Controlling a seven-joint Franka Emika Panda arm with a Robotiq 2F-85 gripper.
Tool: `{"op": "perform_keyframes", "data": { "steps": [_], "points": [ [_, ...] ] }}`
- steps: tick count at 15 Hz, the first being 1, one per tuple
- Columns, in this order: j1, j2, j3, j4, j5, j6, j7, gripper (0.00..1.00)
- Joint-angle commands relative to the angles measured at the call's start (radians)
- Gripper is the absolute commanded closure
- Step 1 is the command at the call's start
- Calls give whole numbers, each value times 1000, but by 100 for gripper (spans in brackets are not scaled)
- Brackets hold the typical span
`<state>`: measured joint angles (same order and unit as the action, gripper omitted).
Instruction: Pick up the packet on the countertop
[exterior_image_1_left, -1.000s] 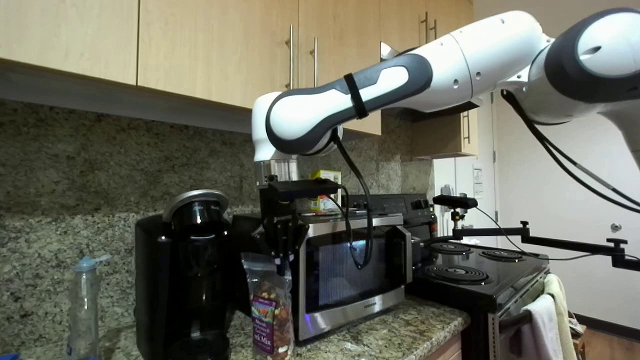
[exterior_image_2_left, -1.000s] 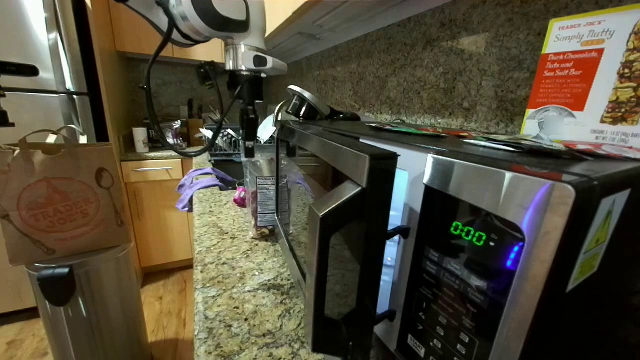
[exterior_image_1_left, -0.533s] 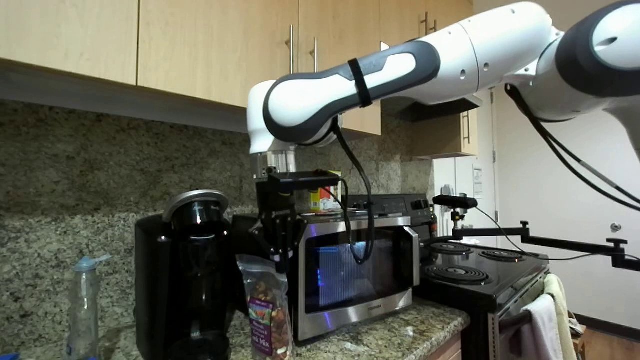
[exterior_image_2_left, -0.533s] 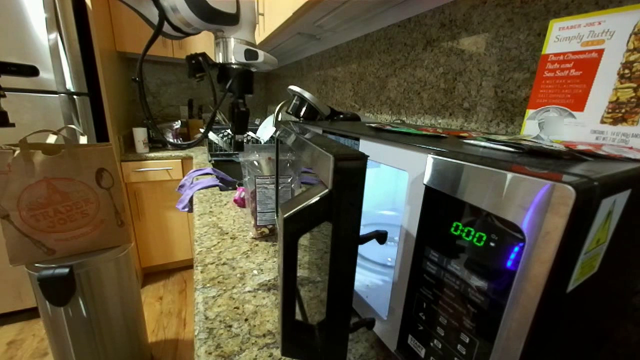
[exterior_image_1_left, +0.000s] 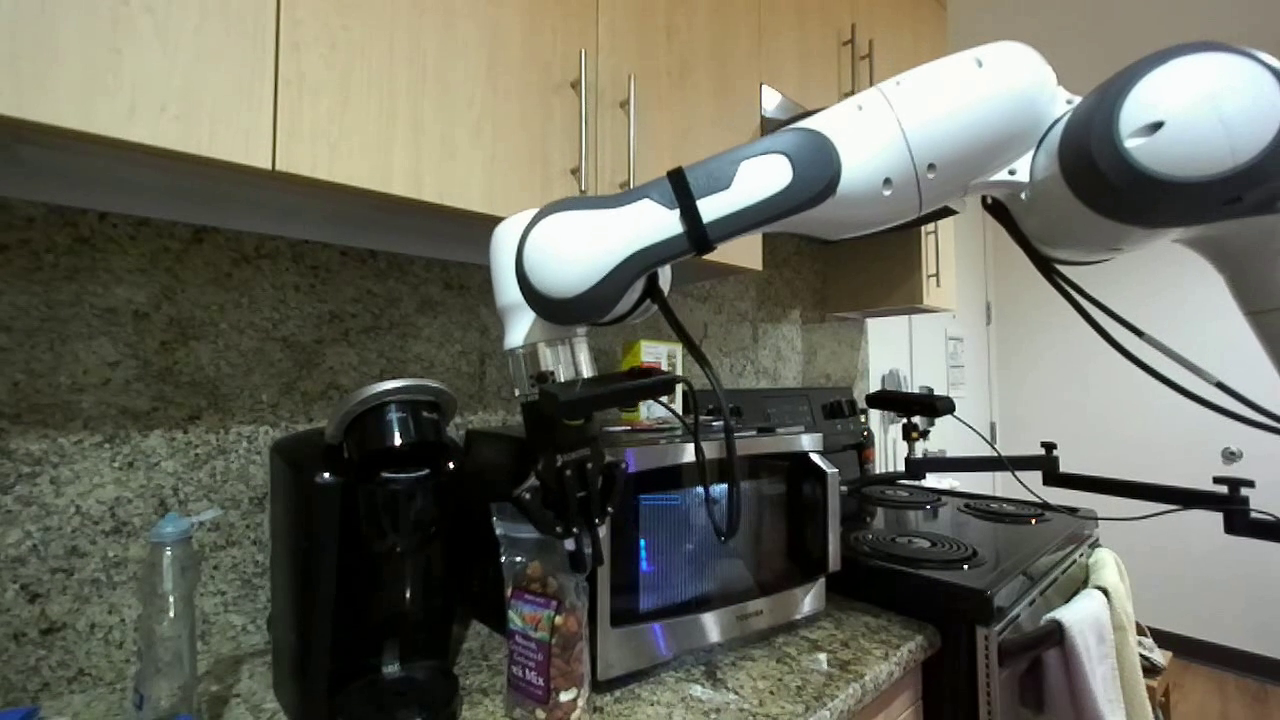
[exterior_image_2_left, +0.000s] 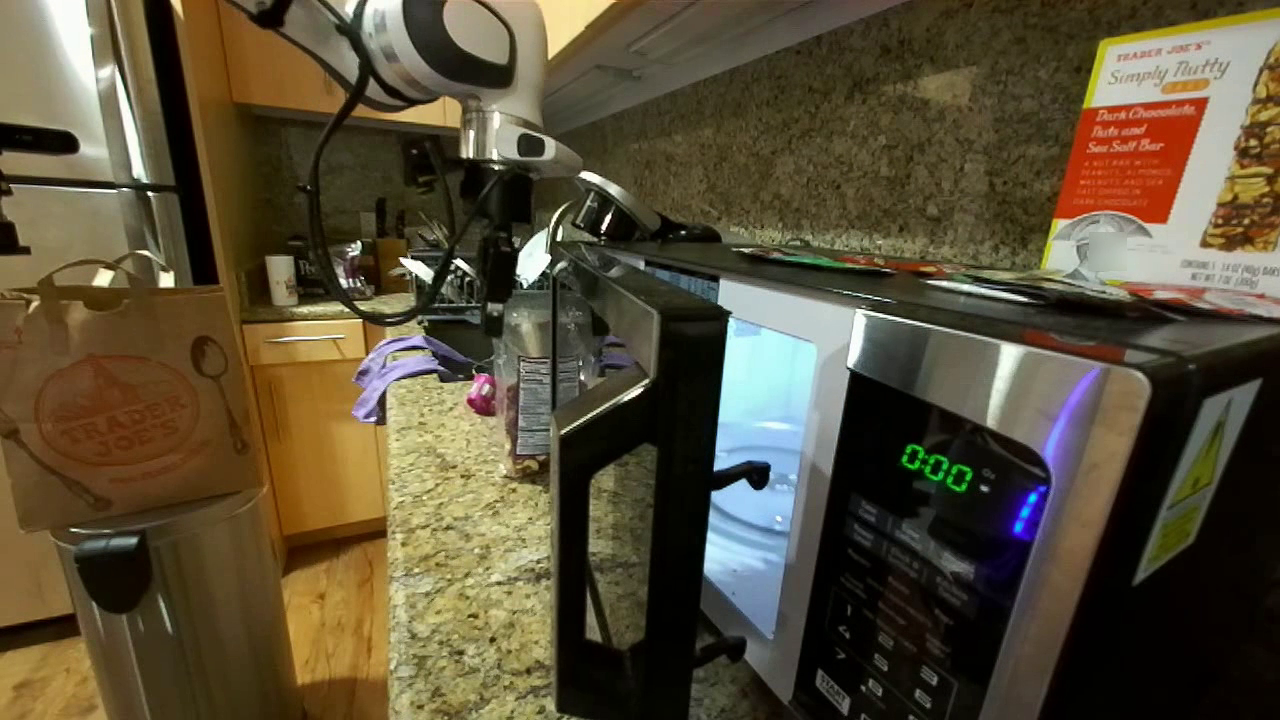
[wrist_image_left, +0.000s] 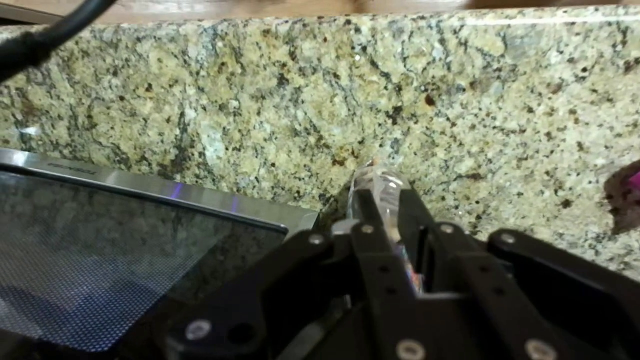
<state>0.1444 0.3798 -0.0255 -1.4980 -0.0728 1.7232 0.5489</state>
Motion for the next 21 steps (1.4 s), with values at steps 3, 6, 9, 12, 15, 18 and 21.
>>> {"op": "perform_keyframes", "data": {
  "steps": [3, 6, 9, 12, 15, 18, 21],
  "points": [
    [-12, 91, -28, 110, -22, -27, -10, 37],
    [-14, 100, -41, 122, -25, -2, -13, 19],
    [-13, 78, -44, 107, -32, 16, -6, 2],
    [-17, 78, -40, 113, -22, 17, -14, 0],
    [-24, 81, -34, 111, -8, 32, -34, 0],
    [-31, 90, -28, 113, 9, 47, -47, 0],
    [-39, 90, -23, 102, 10, 96, -92, 0]
  ]
}}
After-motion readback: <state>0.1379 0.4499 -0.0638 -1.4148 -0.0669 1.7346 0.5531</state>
